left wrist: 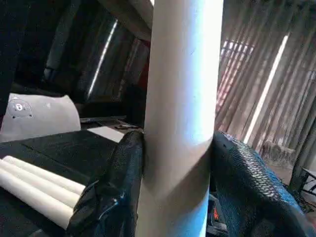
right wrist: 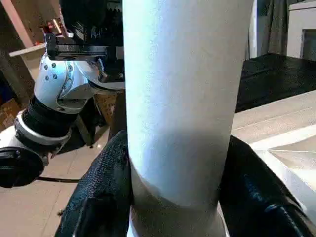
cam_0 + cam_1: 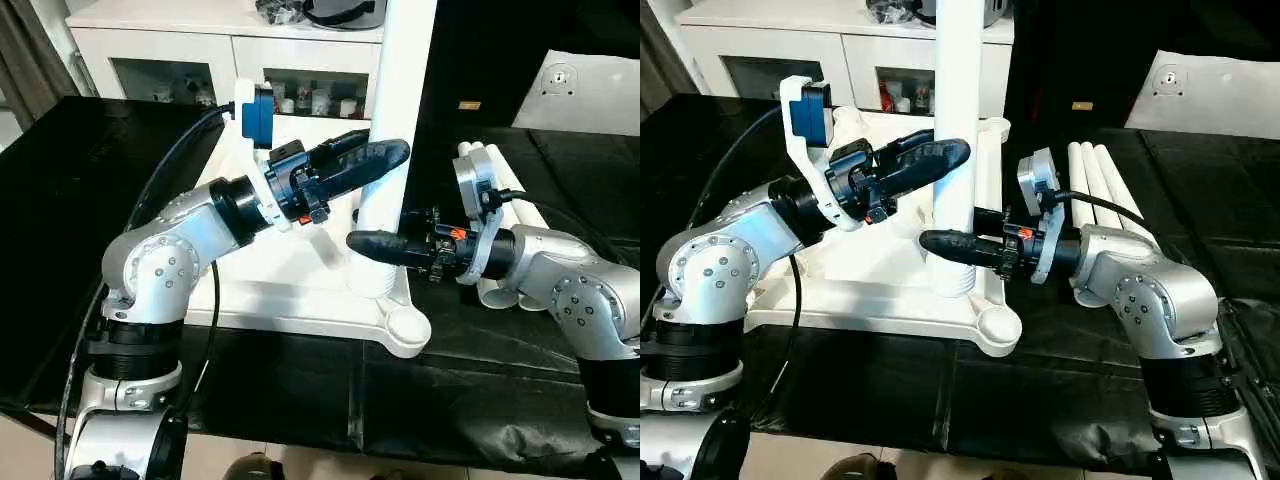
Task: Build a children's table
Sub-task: Pick table leg
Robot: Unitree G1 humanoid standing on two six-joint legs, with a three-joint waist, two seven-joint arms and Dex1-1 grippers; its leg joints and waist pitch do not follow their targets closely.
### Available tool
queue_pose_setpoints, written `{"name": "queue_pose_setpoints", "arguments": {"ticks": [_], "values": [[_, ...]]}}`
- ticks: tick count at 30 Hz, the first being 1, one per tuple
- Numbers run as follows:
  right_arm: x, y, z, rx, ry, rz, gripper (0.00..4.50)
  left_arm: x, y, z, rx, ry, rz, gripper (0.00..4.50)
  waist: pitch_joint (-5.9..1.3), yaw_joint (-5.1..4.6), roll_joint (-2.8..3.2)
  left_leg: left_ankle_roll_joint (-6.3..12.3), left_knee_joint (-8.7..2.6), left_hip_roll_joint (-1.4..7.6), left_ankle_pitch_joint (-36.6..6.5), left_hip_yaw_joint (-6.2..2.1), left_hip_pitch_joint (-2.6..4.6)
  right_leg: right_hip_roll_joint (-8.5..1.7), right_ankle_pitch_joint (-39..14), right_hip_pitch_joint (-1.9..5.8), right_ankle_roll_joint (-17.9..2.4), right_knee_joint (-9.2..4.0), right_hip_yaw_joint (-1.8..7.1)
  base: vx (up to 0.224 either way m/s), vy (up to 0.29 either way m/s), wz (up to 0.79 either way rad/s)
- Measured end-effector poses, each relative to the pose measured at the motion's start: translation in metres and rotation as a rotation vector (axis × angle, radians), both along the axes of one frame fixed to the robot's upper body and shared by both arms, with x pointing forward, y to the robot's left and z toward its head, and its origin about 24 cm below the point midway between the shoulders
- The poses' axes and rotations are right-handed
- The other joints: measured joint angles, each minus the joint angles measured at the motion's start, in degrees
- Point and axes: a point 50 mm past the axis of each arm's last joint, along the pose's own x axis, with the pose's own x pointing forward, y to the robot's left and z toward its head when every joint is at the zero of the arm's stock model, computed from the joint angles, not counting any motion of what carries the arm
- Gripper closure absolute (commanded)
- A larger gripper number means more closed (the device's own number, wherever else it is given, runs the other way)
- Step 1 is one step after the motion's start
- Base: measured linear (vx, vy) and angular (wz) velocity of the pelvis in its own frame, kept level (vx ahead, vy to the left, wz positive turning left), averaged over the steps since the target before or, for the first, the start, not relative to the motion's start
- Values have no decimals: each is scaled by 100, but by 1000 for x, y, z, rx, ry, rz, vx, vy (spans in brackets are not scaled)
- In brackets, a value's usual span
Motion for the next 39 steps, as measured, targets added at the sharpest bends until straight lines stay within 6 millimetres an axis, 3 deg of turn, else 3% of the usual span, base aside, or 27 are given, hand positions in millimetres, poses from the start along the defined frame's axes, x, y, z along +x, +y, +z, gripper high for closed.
{"name": "queue_pose_setpoints", "arguments": {"ticks": [5, 6, 13, 16, 18, 27, 39], "values": [[1, 1, -1, -6, -4, -13, 259, 0, -2, 0, 18, -11, 17, 265, 0, -2, -1, 0, 0, 0, 0, 0, 0, 0, 0, 0, 0, 0, 0, 0, 0, 0], [1, 3, -2, -7, -5, -20, 259, 0, -2, 0, 19, -8, 22, 195, 0, -4, -1, 0, 0, 0, 0, 0, 0, 0, 0, -1, 0, 0, 0, 0, 0, 0], [5, 7, -4, -40, -36, -76, 259, 2, -4, 2, 40, -46, 107, 153, 1, -1, -8, -1, 0, 0, 0, 0, 0, 0, 0, 0, 1, 0, 0, 0, 0, 0], [5, 11, -7, -52, -42, -79, 259, 0, -10, 3, 56, -81, 137, 154, -2, -2, -19, -1, 0, 0, 0, 0, 0, 0, 0, 0, 1, 0, 0, 0, 0, 0], [7, 13, -8, -64, -50, -88, 259, 1, -13, 3, 58, -80, 165, 187, -3, -5, -23, -1, 0, 0, 0, 0, 0, 0, 0, 0, 0, 0, 0, 0, 0, 0], [11, 14, -8, -69, -63, -122, 259, 2, -12, 0, 54, -62, 208, 256, 0, -4, -30, -3, 0, 0, 2, 0, 0, 0, 3, -1, 4, 0, 1, 0, 0, 0], [13, 13, -8, -82, -84, -134, 259, 4, -10, 0, 48, -37, 229, 263, 0, -6, -31, -3, 0, 0, 2, 1, 0, 0, 3, -1, 4, 0, 0, 0, 0, 0]]}}
